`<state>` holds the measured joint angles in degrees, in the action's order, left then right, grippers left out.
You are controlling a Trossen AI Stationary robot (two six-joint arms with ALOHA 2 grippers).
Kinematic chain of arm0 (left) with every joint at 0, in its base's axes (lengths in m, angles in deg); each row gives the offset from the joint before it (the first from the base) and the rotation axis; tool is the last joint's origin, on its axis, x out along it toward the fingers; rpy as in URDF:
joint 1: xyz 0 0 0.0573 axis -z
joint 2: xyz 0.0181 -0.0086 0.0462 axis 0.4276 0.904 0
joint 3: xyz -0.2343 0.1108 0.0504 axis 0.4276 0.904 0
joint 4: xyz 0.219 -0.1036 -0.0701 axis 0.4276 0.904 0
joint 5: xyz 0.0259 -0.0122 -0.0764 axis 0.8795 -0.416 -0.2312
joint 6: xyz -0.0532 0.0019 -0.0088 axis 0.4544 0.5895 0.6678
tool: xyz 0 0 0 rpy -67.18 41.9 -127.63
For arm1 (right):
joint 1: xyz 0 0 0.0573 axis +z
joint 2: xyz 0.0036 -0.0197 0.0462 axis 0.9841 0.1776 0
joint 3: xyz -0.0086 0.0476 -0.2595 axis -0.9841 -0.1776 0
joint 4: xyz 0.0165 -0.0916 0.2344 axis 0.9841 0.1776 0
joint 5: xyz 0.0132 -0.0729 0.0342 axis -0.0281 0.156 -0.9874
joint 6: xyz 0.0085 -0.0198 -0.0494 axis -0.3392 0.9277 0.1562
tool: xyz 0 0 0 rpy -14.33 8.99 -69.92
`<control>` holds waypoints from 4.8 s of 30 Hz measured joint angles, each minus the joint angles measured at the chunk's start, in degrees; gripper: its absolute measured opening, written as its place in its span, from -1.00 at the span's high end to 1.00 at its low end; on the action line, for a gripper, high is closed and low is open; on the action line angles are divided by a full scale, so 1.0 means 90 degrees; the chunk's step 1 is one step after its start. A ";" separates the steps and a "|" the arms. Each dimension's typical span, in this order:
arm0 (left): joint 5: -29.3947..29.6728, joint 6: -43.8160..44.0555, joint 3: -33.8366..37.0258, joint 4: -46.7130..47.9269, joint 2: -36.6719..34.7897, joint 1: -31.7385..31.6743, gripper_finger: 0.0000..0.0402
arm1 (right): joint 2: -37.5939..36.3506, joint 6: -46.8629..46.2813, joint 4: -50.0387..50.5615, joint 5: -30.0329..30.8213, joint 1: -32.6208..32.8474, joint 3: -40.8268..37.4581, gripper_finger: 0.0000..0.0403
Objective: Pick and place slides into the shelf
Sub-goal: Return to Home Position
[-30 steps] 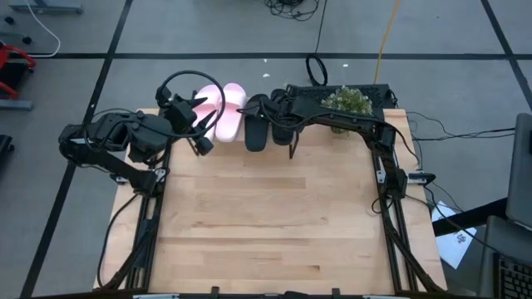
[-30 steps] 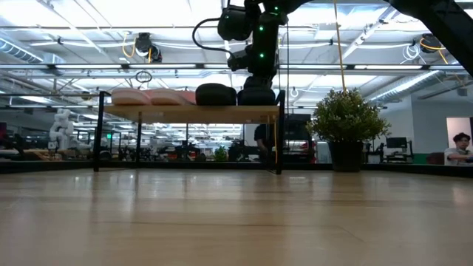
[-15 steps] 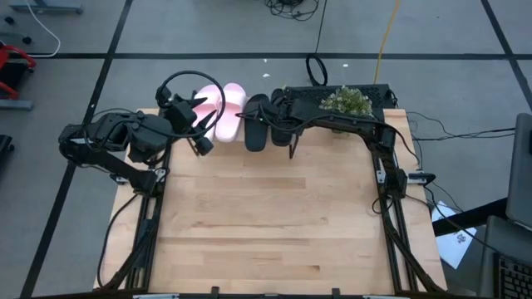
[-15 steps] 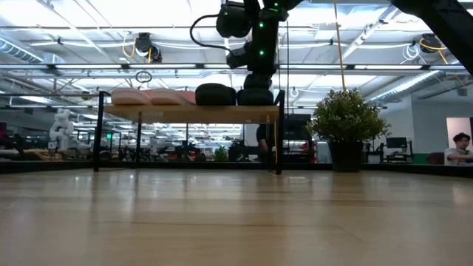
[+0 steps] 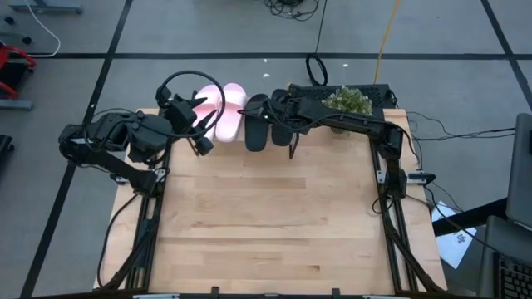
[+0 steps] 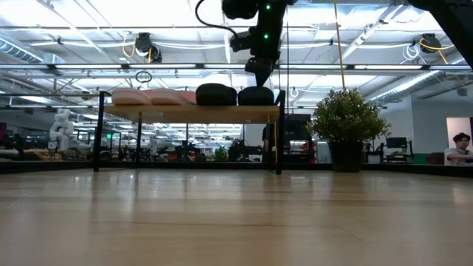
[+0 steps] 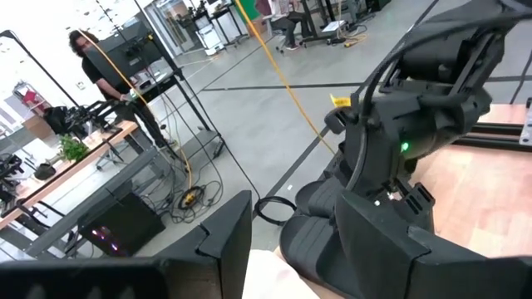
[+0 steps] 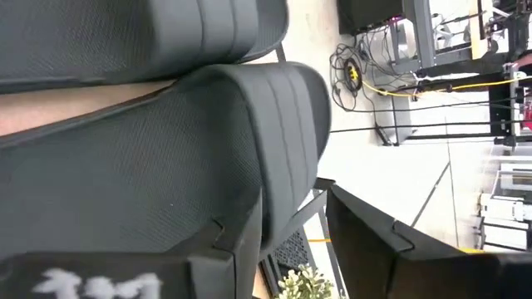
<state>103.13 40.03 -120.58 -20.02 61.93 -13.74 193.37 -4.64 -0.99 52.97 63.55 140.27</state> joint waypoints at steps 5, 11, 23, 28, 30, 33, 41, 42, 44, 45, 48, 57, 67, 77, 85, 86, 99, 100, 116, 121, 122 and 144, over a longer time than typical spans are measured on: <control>-0.0001 -0.0031 0.0000 0.0000 0.0001 0.0002 0.13 | -0.0267 -0.0003 -0.0038 0.0005 0.0098 0.0000 0.36; -0.0055 -0.0267 0.0000 0.0087 -0.0111 0.0019 0.13 | -0.0881 0.0147 -0.0136 0.0044 0.0522 -0.0005 0.36; -0.2046 0.0688 -0.0002 0.1872 -0.1271 0.0313 0.13 | -0.3059 -0.0002 -0.0158 0.0024 0.1874 -0.0005 0.37; -0.3152 0.2222 -0.0002 0.3164 -0.1754 0.0441 0.13 | -0.3907 -0.1133 0.0115 -0.0064 0.2365 -0.0005 0.37; -0.3303 0.2632 0.0027 0.3527 -0.1899 0.0548 0.13 | -0.4218 -0.1325 0.0398 -0.0529 0.2568 -0.0005 0.37; -0.3374 0.2951 0.0329 0.3584 -0.2201 0.0791 0.13 | -0.4657 -0.1781 0.0539 -0.1454 0.2896 -0.0233 0.37; -0.3505 0.3134 0.2320 0.2511 -0.3425 0.1483 0.13 | -0.5835 -0.3128 0.0516 -0.1383 0.3673 -0.2202 0.37; -0.3579 0.3145 0.2649 0.2291 -0.3628 0.1560 0.13 | -0.5991 -0.3317 0.0476 -0.1287 0.3745 -0.2523 0.37; -0.3647 0.3160 0.3309 0.1774 -0.4039 0.1711 0.13 | -0.6292 -0.3543 0.0112 -0.1276 0.3873 -0.3192 0.37; -0.3672 0.3162 0.3624 0.1537 -0.4231 0.1781 0.13 | -0.6441 -0.3599 -0.0210 -0.1287 0.3936 -0.3542 0.37; -0.3826 0.3155 0.4533 0.0877 -0.4703 0.1956 0.13 | -0.6835 -0.3648 -0.1393 -0.1324 0.4179 -0.4606 0.37; -0.4275 0.3069 0.6639 -0.1287 -0.5059 0.2548 0.13 | -0.7137 -0.3882 -0.4238 -0.1494 0.4690 -0.7053 0.37; -0.3436 0.3079 0.6989 -0.0859 -0.6113 0.3470 0.13 | -0.7806 -0.3546 -0.4895 -0.1498 0.4373 -0.7813 0.37; -0.3511 0.2601 0.7193 -0.0477 -0.7930 0.3596 0.13 | -0.9348 -0.3574 -0.5241 -0.2001 0.4651 -0.8658 0.37; -0.4055 0.2530 0.8142 -0.1735 -0.7495 0.3596 0.13 | -1.0273 -0.3602 -0.6659 -0.2671 0.4911 -1.0153 0.37; -0.4167 0.2488 0.8351 -0.1961 -0.7495 0.3598 0.13 | -1.0391 -0.3604 -0.6655 -0.2671 0.4904 -1.0229 0.37; -0.4439 0.1965 0.9751 -0.3886 -0.7491 0.3591 0.13 | -1.0799 -0.3640 -0.7461 -0.2681 0.4822 -1.1314 0.37; -0.4420 0.1915 0.9751 -0.3910 -0.7491 0.3567 0.13 | -1.0795 -0.3605 -0.7589 -0.2680 0.4765 -1.1385 0.37; -0.4283 0.1403 0.9849 -0.4043 -0.7481 0.2546 0.13 | -1.0772 -0.3124 -0.7587 -0.4418 0.2560 -1.1540 0.37; -0.4502 0.1255 1.0636 -0.4862 -0.7478 0.2366 0.13 | -1.0772 -0.3050 -0.7573 -0.5073 0.2202 -1.1540 0.37; -0.4533 0.1279 1.0795 -0.5000 -0.7478 0.2349 0.13 | -1.0772 -0.3050 -0.7560 -0.5151 0.2184 -1.1540 0.37; -0.4577 0.1066 1.0919 -0.5304 -0.7361 0.1558 0.13 | -1.0764 -0.2828 -0.9020 -0.5118 0.2187 -1.2658 0.37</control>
<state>61.93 49.63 -22.31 -67.76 -4.32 0.28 96.49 -30.09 -82.17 6.92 83.23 26.35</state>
